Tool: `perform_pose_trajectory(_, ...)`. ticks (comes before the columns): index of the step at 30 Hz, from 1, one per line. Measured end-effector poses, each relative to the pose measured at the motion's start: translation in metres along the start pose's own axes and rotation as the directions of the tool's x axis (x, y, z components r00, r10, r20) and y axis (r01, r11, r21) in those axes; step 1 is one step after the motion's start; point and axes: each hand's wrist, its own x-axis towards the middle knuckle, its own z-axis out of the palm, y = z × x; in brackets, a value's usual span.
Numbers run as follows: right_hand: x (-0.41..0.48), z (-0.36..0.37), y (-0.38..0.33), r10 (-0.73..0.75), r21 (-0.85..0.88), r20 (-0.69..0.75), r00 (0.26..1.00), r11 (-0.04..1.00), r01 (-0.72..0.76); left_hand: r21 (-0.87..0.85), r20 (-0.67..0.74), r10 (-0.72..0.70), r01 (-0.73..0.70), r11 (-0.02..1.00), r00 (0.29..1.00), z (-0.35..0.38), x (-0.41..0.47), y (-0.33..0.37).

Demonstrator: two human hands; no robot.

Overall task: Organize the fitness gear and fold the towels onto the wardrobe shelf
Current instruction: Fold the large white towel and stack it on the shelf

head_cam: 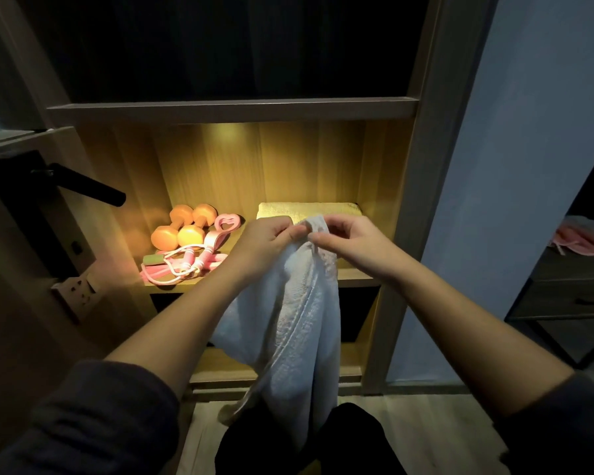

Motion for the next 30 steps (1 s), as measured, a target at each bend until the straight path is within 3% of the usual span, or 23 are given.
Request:
perform_pose_trajectory(2, 0.002, -0.001, -0.001, 0.042, -0.094, -0.002, 0.999, 0.995, -0.042, 0.046, -0.037, 0.016, -0.014, 0.999, 0.999, -0.003, 0.008, 0.004)
perform_pose_trajectory(5, 0.011, -0.001, -0.003, 0.048, -0.329, -0.115, 0.992, 0.941, -0.084, 0.18, -0.048, 0.055, -0.046, 0.983, 0.997, -0.014, 0.022, 0.013)
perform_pose_trajectory(8, 0.031, -0.007, -0.018, -0.003, -0.351, -0.223, 0.975, 0.933, -0.078, 0.311, -0.067, 0.152, -0.124, 0.942, 0.986, -0.032, 0.041, 0.028)
perform_pose_trajectory(11, 0.055, -0.02, -0.042, -0.079, -0.296, -0.327, 0.942, 0.955, -0.023, 0.228, -0.075, 0.184, -0.163, 0.96, 0.98, -0.057, 0.054, 0.04)
perform_pose_trajectory(14, 0.072, -0.039, -0.063, -0.129, -0.262, -0.37, 0.92, 0.965, 0.03, 0.276, 0.057, 0.076, -0.089, 0.957, 0.995, -0.08, 0.048, 0.028)
perform_pose_trajectory(17, 0.083, -0.06, -0.077, -0.169, -0.33, -0.348, 0.922, 0.943, 0.048, 0.324, -0.045, -0.034, 0.047, 0.945, 0.998, -0.095, 0.045, 0.01)
perform_pose_trajectory(22, 0.089, -0.085, -0.081, -0.124, -0.284, -0.26, 0.958, 0.958, 0.047, 0.395, -0.079, 0.005, 0.027, 0.918, 0.997, -0.105, 0.067, 0.038)
perform_pose_trajectory(26, 0.092, -0.106, -0.091, -0.177, -0.323, -0.337, 0.925, 0.944, 0.063, 0.649, -0.092, 0.101, -0.017, 0.761, 0.991, -0.121, 0.089, 0.066)
perform_pose_trajectory(28, 0.096, -0.109, -0.092, -0.203, -0.346, -0.442, 0.874, 0.937, 0.043, 0.699, -0.042, 0.014, 0.02, 0.715, 0.999, -0.13, 0.096, 0.076)
perform_pose_trajectory(30, 0.098, -0.106, -0.088, -0.205, -0.316, -0.493, 0.845, 0.948, 0.046, 0.716, -0.013, -0.159, 0.12, 0.688, 0.987, -0.134, 0.094, 0.074)
